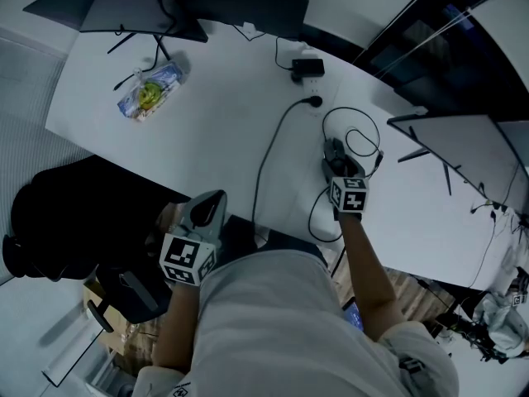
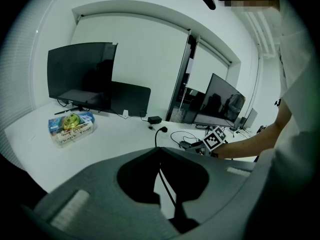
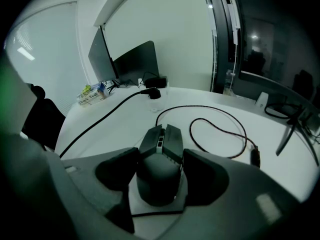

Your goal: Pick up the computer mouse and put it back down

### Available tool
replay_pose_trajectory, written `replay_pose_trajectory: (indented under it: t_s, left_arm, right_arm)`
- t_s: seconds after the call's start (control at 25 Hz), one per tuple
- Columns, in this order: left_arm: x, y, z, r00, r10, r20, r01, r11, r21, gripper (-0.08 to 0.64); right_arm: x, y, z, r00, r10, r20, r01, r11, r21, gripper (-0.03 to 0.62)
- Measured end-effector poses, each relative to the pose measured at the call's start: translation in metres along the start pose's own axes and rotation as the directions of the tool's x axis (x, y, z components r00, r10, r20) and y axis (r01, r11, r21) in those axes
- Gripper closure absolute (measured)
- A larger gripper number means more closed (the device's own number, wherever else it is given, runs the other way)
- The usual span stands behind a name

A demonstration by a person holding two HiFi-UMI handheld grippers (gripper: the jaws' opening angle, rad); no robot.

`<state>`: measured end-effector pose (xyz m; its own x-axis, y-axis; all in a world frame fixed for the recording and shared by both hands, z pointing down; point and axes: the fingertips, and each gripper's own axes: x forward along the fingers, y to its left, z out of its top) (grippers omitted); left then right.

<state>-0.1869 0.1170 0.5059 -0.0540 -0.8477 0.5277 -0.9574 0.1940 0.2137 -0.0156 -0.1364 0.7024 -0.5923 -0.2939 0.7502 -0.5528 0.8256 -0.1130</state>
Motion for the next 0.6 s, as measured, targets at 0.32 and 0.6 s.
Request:
replay_pose_trajectory:
  t_s: [0.32,0.6]
  left_arm:
    - [0.006,0.000,0.005,1.000,-0.029,0.005,0.029,0.999,0.016,0.552]
    - [0.019,-0.009,0.018,0.996,-0.093,0.014,0.092,0.995,0.047,0.551]
  right_arm:
    - [-0.014,0.001,0.010,1.000,-0.009,0.029,0.009,1.000,0.015,0.305]
    - [-0.043,0.007,0.028,0.997,0.001,0.078,-0.003,1.000,0.028,0.312]
